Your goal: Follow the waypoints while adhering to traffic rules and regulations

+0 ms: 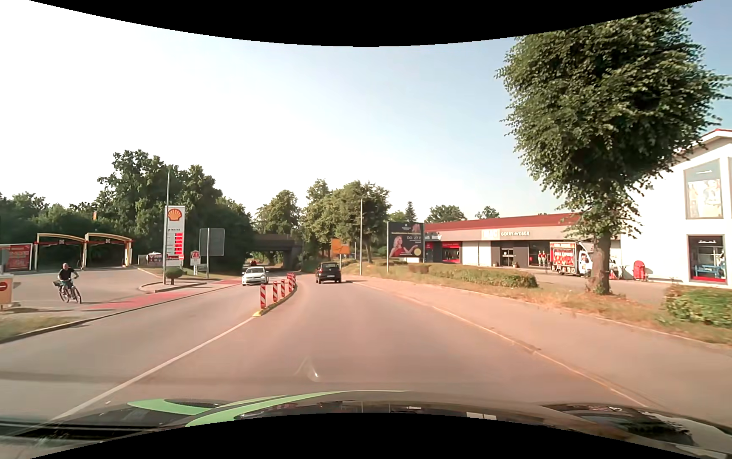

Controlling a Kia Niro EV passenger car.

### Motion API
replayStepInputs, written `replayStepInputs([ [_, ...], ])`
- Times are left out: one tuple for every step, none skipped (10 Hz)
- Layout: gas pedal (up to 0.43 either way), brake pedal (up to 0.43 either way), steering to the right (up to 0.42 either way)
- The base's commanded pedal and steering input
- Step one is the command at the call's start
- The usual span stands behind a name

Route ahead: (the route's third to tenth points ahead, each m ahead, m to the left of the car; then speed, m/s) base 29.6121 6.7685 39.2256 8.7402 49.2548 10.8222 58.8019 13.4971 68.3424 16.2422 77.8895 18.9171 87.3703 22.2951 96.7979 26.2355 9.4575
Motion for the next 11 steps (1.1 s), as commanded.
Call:
replayStepInputs([
  [0.039, 0.000, -0.031],
  [0.020, 0.000, -0.033],
  [0.008, 0.000, -0.038],
  [0.008, 0.000, -0.039],
  [0.008, 0.000, -0.041],
  [0.008, 0.000, -0.045],
  [0.008, 0.000, -0.045],
  [0.008, 0.000, -0.041],
  [0.020, 0.000, -0.040],
  [0.020, 0.000, -0.038],
  [0.020, 0.000, -0.038],
])
